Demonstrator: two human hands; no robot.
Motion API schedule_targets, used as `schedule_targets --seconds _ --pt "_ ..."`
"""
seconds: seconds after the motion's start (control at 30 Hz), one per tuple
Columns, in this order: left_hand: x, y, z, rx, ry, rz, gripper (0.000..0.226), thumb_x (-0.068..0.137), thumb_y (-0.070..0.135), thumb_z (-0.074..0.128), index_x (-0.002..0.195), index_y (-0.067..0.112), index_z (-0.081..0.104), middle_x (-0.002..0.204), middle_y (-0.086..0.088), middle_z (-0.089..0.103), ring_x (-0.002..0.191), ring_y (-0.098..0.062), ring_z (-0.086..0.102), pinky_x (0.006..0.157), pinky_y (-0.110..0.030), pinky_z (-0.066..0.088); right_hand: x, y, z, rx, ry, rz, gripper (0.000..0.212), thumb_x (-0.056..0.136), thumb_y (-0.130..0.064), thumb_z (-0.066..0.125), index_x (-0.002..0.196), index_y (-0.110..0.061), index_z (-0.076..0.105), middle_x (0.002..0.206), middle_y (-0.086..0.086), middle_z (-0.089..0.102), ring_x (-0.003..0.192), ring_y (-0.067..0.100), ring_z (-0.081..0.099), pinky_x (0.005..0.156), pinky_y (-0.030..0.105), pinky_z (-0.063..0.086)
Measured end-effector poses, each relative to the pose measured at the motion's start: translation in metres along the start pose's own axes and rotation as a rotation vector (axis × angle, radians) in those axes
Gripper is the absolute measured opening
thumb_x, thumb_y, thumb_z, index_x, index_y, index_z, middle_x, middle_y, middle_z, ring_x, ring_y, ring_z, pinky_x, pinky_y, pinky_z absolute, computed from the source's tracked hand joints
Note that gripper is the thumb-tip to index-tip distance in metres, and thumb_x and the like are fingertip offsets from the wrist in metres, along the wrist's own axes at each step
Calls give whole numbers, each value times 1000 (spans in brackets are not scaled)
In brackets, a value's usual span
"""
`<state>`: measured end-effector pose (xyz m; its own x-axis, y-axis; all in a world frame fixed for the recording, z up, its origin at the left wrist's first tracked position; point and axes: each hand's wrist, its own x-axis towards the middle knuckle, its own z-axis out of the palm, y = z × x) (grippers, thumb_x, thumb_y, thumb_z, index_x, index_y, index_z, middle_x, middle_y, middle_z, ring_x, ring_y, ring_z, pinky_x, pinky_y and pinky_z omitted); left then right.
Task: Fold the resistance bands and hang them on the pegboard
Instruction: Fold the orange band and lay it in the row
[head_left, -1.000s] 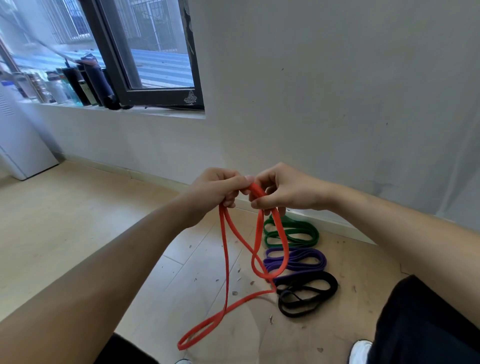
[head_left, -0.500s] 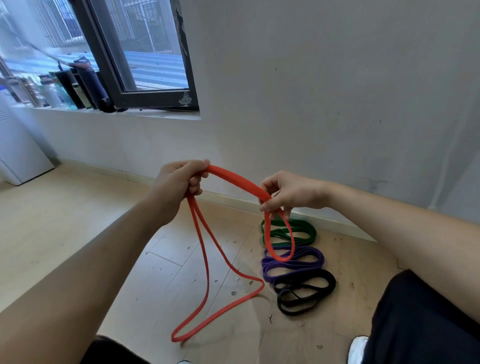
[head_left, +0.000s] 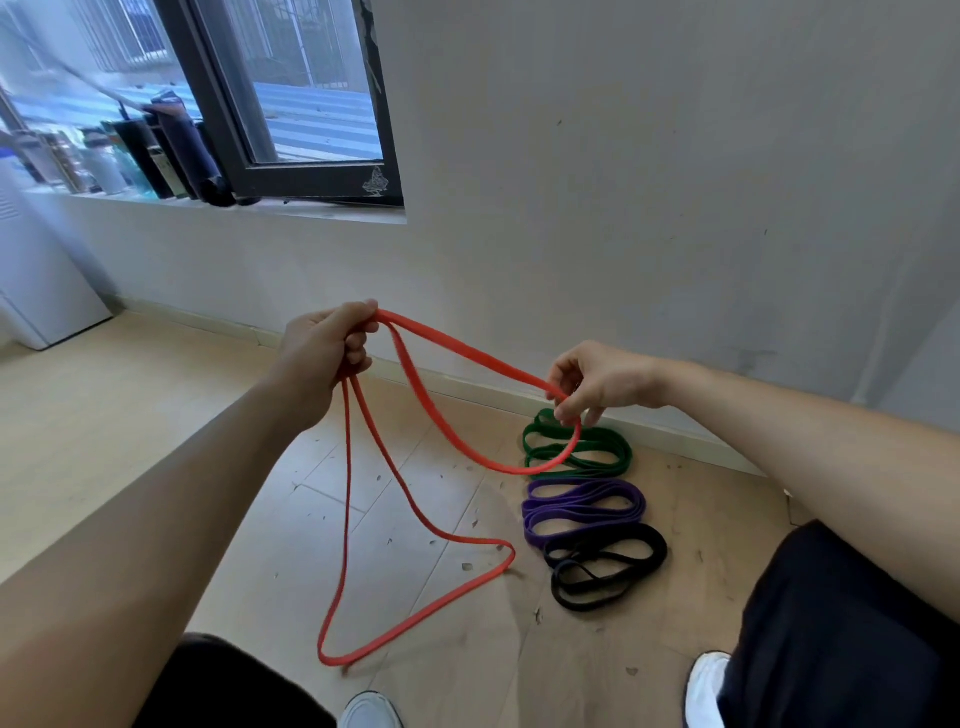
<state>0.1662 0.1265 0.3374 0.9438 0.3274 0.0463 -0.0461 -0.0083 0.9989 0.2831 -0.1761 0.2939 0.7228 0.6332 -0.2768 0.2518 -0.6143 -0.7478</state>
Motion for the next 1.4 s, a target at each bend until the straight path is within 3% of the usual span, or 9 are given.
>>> schedule_targets --seconds 0.23,0.33,0.53,0.77,0.87,0.97,1.1,1.27,1.4 --pt "0 2 0 -89 32 -15 23 100 31 62 84 15 64 61 6 47 54 -9 45 66 -27 45 8 5 -1 40 228 5 18 84 -10 81 95 -1 70 90 13 75 83 24 75 68 31 62" --pt "2 2 -3 -125 58 -36 22 101 33 59 86 16 63 61 7 47 54 -8 46 67 -27 46 7 2 -3 243 277 11 15 84 -14 81 93 -4 74 92 10 77 85 21 74 69 30 59" --pt "5 -4 -10 -114 83 -67 23 101 35 59 88 17 64 60 8 48 53 -7 47 68 -26 48 -2 -4 -17 553 165 54 14 90 -25 72 92 -12 77 87 -2 76 84 14 66 78 30 50" --pt "9 -9 -17 -128 102 -97 22 101 35 60 88 17 63 60 8 47 52 -7 45 67 -26 46 -10 -2 -29 768 -15 -54 18 88 -33 64 92 -17 71 81 -1 68 77 13 63 77 31 50" --pt "9 -9 -18 -118 109 -96 22 100 34 62 85 17 63 61 7 46 53 -8 43 67 -26 46 -10 6 -33 647 3 -47 19 84 -29 72 97 -16 69 78 -3 64 78 14 57 83 34 49" --pt "7 -9 -15 -102 85 -80 22 99 33 64 84 16 65 60 8 47 52 -8 44 67 -26 46 -8 17 -33 321 86 5 19 85 -9 76 103 -14 70 78 -4 60 81 17 56 89 39 49" --pt "5 -5 -10 -95 75 -45 22 99 33 63 85 16 65 59 8 48 53 -7 46 67 -26 46 -7 22 -26 -118 132 38 22 85 5 71 102 -11 71 90 7 61 84 19 58 73 28 53" --pt "4 -2 -8 -113 73 -27 23 101 33 61 86 16 65 61 7 47 56 -8 46 70 -28 45 1 29 -22 -254 190 73 19 88 2 69 91 -16 70 93 5 66 82 15 60 66 23 49" --pt "0 -1 -4 -40 -72 -30 24 102 32 59 87 14 65 61 6 48 55 -9 46 69 -28 45 4 33 -20 -313 149 56 14 86 -5 76 89 -17 70 91 5 70 85 19 65 69 26 54"
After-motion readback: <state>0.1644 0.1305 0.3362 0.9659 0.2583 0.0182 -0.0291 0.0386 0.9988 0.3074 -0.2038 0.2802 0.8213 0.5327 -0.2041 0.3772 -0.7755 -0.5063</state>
